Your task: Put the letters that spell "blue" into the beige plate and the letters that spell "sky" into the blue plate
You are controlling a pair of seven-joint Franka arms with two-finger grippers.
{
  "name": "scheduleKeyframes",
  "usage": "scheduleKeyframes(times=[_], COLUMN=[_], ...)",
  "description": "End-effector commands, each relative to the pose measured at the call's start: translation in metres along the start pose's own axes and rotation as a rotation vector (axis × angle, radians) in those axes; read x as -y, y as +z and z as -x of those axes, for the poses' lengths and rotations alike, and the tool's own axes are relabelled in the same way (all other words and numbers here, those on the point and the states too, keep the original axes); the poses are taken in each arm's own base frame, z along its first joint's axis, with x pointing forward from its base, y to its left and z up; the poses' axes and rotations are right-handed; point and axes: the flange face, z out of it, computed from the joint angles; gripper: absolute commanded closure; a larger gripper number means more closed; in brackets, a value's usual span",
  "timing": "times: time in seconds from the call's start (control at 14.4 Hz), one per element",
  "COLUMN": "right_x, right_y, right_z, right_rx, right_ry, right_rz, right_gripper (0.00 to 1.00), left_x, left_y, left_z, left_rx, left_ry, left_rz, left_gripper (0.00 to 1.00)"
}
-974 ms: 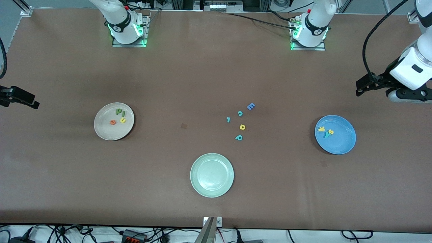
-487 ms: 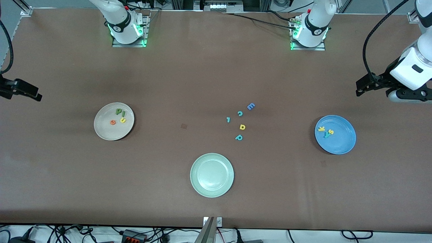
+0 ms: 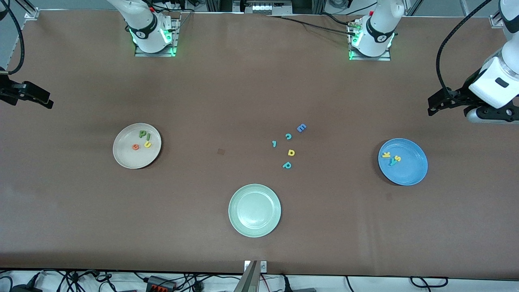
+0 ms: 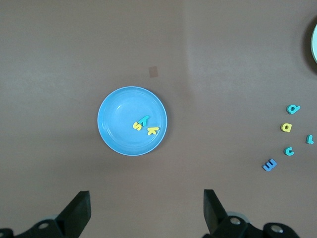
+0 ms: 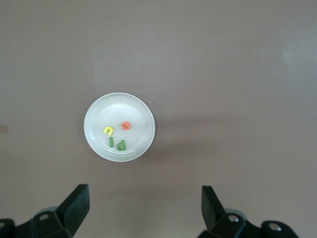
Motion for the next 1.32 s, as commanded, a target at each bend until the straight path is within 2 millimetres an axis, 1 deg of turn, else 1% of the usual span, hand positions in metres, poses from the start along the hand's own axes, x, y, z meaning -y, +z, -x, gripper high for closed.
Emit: scheduleKeyframes(times=[0.0, 0.28, 0.49, 0.9, 1.11, 1.25], right_x=[0.001, 0.005, 0.005, 0.006, 0.006, 0.005], right_y=[-0.002, -0.003, -0.004, 0.005, 0.004, 0.009], right_z=[0.006, 0.007, 0.007, 0.002, 0.005, 0.007], right_rx=[-0.008, -0.01, -0.011, -0.008, -0.002, 0.004], right_ry=[-0.03, -0.036, -0.036, -0.039, -0.039, -0.041], right_rz=[0.021, 0.013, 0.013, 0.014, 0.013, 0.013], right_gripper=[0.0, 0.0, 0.0, 0.0, 0.0, 0.0], left_x=[0.003, 0.003, 0.015, 0.011, 0.011, 0.007], left_y=[-0.005, -0.005, -0.004, -0.003, -0.002, -0.004], left_z=[-0.002, -0.002, -0.002, -0.001, 0.0, 0.0], left_rx=[0.01, 0.01, 0.013, 0.019, 0.027, 0.031], left_ry=[0.002, 0.002, -0.014, -0.014, -0.018, -0.018], left_rz=[-0.003, -0.003, -0.003, 0.0, 0.014, 0.041], left_gripper=[0.0, 0.0, 0.0, 0.0, 0.0, 0.0])
